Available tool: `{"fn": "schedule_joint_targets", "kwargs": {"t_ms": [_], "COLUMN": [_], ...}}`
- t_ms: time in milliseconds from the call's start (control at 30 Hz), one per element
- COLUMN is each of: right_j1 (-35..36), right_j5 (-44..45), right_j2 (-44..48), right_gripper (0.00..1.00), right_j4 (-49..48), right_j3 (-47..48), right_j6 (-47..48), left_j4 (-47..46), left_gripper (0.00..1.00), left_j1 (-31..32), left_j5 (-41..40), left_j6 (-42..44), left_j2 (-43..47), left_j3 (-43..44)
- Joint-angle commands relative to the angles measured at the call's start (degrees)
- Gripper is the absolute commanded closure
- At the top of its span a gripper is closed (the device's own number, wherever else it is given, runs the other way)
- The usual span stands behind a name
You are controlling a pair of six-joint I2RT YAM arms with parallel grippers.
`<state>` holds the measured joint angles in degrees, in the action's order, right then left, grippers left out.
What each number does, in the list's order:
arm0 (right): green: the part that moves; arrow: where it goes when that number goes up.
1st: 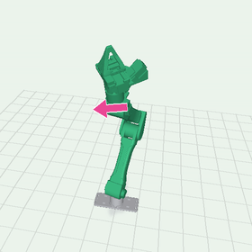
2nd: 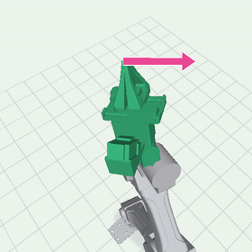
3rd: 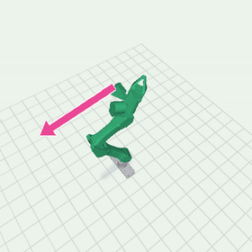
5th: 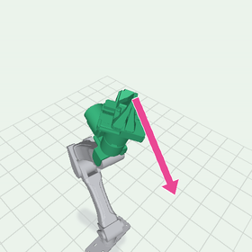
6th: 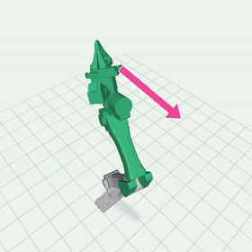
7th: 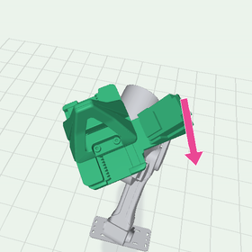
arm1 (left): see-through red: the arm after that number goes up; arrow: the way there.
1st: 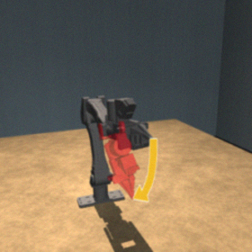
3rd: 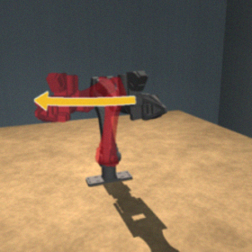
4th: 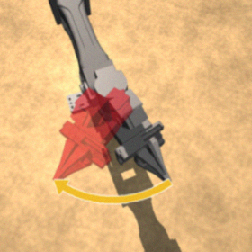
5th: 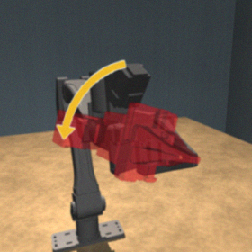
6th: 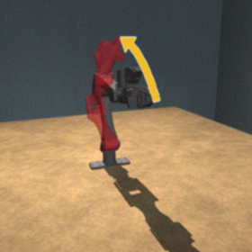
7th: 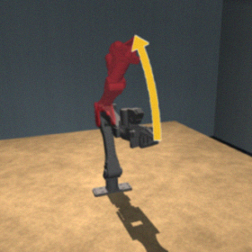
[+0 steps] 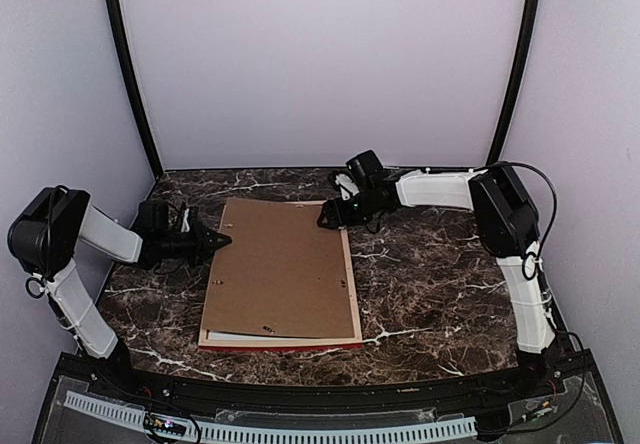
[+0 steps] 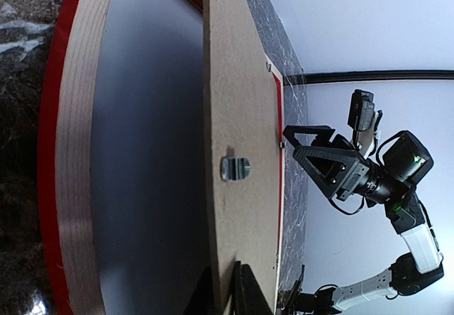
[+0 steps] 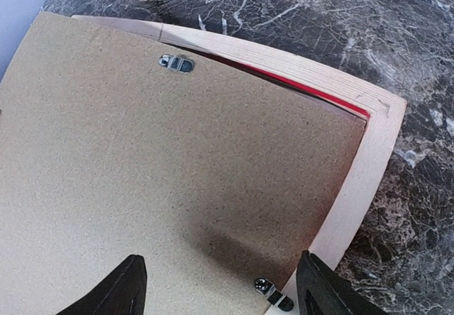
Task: Put the photo into the frame
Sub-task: Adjust the backboard.
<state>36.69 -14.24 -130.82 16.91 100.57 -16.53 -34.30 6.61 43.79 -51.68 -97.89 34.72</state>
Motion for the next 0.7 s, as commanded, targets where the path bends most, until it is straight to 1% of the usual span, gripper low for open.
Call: {"fn": "schedule_joint_targets", "kwargs": {"t_ms": [0,400,667], "right_j1": [-0.31,-0.17,0.00], "right_j5": [-0.57,-1.55,-2.64], "right_j2": [1.26,4.66,4.52], "right_gripper": [0.27,0.30,0.31], "right_j4": [-0.88,-1.71,-1.92], "right_j3": [-2.09,-7.75,-8.35], "right_j6": [-0.68,-3.97,-4.73], "left_j4": [2.12,2.55,2.57], "left_gripper": [0.95,0.95,0.95], "left_j1": [0.51,0.75,0.98], "left_j5": [-3.15,-4.07,-4.22], "left_j6": [2.37,2.37,2.28], "left_j2": [0.18,0.25,0.24], "left_j3": [0.19,0.17,0.18]}}
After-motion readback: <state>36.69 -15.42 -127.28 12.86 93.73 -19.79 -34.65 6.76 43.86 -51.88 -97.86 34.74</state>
